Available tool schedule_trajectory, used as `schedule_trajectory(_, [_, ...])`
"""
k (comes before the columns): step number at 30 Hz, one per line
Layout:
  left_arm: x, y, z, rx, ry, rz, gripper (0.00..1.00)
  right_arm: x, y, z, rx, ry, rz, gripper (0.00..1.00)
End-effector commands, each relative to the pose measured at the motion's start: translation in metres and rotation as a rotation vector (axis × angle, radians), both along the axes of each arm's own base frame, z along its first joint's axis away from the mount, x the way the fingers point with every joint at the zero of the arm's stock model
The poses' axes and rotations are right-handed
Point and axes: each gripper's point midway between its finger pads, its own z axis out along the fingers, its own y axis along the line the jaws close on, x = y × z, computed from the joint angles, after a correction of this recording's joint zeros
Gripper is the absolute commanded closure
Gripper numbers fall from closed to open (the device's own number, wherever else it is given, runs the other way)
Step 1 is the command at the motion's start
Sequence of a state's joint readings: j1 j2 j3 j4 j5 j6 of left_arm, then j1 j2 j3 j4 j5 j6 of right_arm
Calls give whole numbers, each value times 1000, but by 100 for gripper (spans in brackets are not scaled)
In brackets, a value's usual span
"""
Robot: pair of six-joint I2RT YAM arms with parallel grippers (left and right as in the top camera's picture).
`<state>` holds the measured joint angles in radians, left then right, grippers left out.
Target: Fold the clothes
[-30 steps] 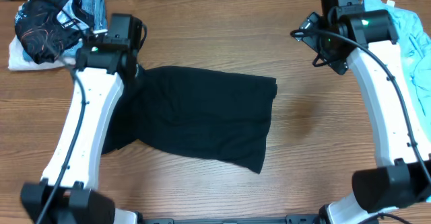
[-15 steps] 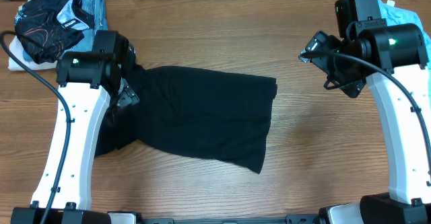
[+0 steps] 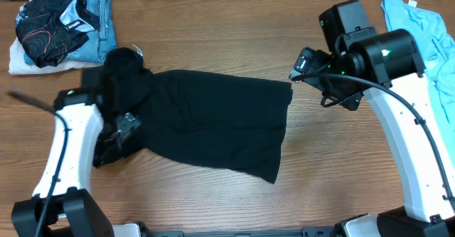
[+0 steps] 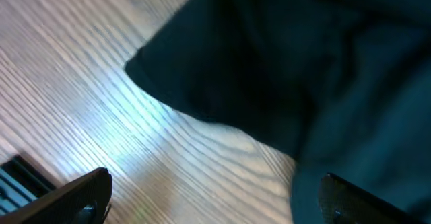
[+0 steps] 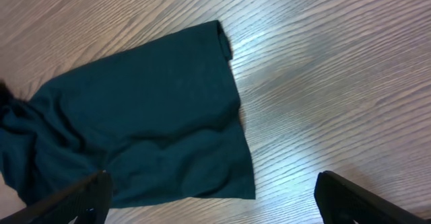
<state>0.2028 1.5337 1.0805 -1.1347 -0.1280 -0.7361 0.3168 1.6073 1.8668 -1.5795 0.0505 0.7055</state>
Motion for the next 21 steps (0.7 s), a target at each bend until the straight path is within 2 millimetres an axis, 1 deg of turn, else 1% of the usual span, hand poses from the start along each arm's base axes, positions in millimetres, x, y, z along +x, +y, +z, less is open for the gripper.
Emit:
schedule_trajectory(1, [-9,0,-18,-115,-13,32,0,-1,5,6,9,-30,21,0])
schedule_trajectory(4, [-18,6,-30,-125,-10,67,0,0,7,7,12,-37,23,0])
schedule_trajectory(7, [-22,9,-43,-123,-18,85,0,-1,8,7,12,-37,25,0])
schedule_trajectory(10, [-20,9,-51,-120,-39,85,0,-1,8,7,12,-37,26,0])
schedule_trajectory(15, [-10,13,-57,-105,-90,86,1,-1,8,7,11,-36,26,1])
schedule_trajectory(16, [-10,12,-57,-108,-94,86,2,-1,8,7,11,-36,26,1])
schedule_trajectory(18, [-9,12,-57,-108,-96,90,14,-1,8,7,12,-37,25,1])
schedule_trajectory(21, [-6,13,-58,-109,-107,92,26,0,8,7,14,-41,25,1])
